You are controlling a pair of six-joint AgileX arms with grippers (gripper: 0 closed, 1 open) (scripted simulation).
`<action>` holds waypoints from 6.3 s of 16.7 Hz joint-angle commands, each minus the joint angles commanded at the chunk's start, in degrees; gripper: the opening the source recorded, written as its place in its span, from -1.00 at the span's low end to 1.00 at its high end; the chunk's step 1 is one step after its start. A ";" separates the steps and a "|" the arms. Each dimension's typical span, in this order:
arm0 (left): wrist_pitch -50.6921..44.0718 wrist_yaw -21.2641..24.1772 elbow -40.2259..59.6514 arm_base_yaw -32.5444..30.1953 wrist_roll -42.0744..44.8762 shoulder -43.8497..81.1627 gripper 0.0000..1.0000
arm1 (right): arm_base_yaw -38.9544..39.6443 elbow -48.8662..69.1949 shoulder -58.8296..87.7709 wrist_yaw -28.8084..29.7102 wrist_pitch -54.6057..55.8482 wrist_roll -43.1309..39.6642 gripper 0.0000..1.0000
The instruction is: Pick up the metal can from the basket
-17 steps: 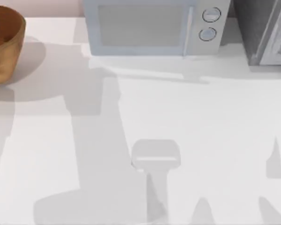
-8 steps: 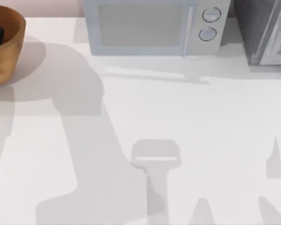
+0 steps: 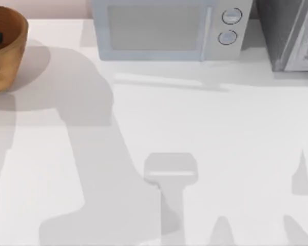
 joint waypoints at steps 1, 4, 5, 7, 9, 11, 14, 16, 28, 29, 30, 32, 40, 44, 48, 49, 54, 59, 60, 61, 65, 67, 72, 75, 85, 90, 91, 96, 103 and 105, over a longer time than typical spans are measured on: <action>0.00 0.00 0.00 0.00 0.00 0.00 -0.06 | 0.00 0.00 0.00 0.00 0.00 0.00 1.00; 0.00 0.00 0.00 0.00 0.00 0.00 -0.51 | 0.00 0.00 0.00 0.00 0.00 0.00 1.00; 0.00 0.00 0.00 0.00 0.00 0.00 -0.66 | 0.00 0.00 0.00 0.00 0.00 0.00 1.00; 0.00 0.00 0.00 0.00 0.00 0.00 -0.96 | 0.00 0.00 0.00 0.00 0.00 0.00 1.00; 0.00 0.00 0.00 0.00 0.00 0.00 -1.00 | 0.00 0.00 0.00 0.00 0.00 0.00 1.00; 0.00 0.00 0.00 0.00 0.00 0.00 -1.00 | 0.00 0.00 0.00 0.00 0.00 0.00 1.00; 0.00 0.00 0.00 0.00 0.00 0.00 -1.00 | 0.00 0.00 0.00 0.00 0.00 0.00 1.00; -0.14 -0.27 0.17 0.20 -0.07 -2.04 -1.00 | 0.00 0.00 0.00 0.00 0.00 0.00 1.00; 17.57 5.75 -37.50 -7.79 -4.38 -40.39 -1.00 | 0.00 0.00 0.00 0.00 0.00 0.00 1.00; 20.34 6.12 -43.72 -8.65 -4.98 -46.99 -1.00 | 0.00 0.00 0.00 0.00 0.00 0.00 1.00; 23.20 6.35 -50.17 -9.46 -5.59 -53.89 -1.00 | 0.00 0.00 0.00 0.00 0.00 0.00 1.00; 29.15 6.43 -63.49 -10.84 -6.79 -68.35 -1.00 | 0.00 0.00 0.00 0.00 0.00 0.00 1.00; 53.52 1.67 -115.04 -13.12 -10.81 -124.64 -1.00 | 0.00 0.00 0.00 0.00 0.00 0.00 1.00; 63.06 -2.43 -133.37 -12.46 -11.99 -143.71 -1.00 | 0.00 0.00 0.00 0.00 0.00 0.00 1.00; 68.21 -5.56 -142.72 -11.52 -12.55 -153.20 -1.00 | 0.00 0.00 0.00 0.00 0.00 0.00 1.00; 68.63 -5.89 -143.52 -11.40 -12.59 -154.01 -1.00 | 0.00 0.00 0.00 0.00 0.00 0.00 1.00; 68.63 -5.93 -143.75 -11.53 -12.48 -153.99 -1.00 | 0.00 0.00 0.00 0.00 0.00 0.00 1.00; 72.41 -3.61 -141.13 -11.89 -12.87 -149.64 -1.00 | 0.00 0.00 0.00 0.00 0.00 0.00 1.00; 74.23 -2.49 -139.85 -12.05 -13.02 -147.42 -1.00 | 0.00 0.00 0.00 0.00 0.00 0.00 1.00; 76.36 -1.05 -138.34 -12.27 -13.11 -144.72 -1.00 | 0.00 0.00 0.00 0.00 0.00 0.00 1.00; 85.19 5.74 -131.96 -13.32 -13.10 -132.36 -1.00 | 0.00 0.00 0.00 0.00 0.00 0.00 1.00; 89.37 9.39 -128.87 -13.87 -12.96 -125.89 -1.00 | 0.00 0.00 0.00 0.00 0.00 0.00 1.00; 99.13 17.81 -121.44 -14.86 -12.82 -111.00 -1.00 | 0.00 0.00 0.00 0.00 0.00 0.00 1.00; 104.74 22.61 -117.05 -15.27 -12.69 -102.63 -1.00 | 0.00 0.00 0.00 0.00 0.00 0.00 1.00; 121.01 37.59 -104.16 -16.06 -11.56 -76.18 -1.00 | 0.00 0.00 0.00 0.00 0.00 0.00 1.00; 127.76 44.96 -98.77 -16.97 -11.26 -63.83 -1.00 | 0.00 0.00 0.00 0.00 0.00 0.00 1.00; 129.04 46.43 -97.74 -17.21 -11.22 -61.41 -1.00 | 0.00 0.00 0.00 0.00 0.00 0.00 1.00; 134.72 53.38 -93.09 -18.13 -10.74 -49.45 -1.00 | 0.00 0.00 0.00 0.00 0.00 0.00 1.00; 141.19 62.73 -87.55 -19.37 -9.93 -32.89 -1.00 | 0.00 0.00 0.00 0.00 0.00 0.00 1.00; 142.93 65.55 -85.98 -19.81 -9.72 -28.09 -1.00 | 0.00 0.00 0.00 0.00 0.00 0.00 1.00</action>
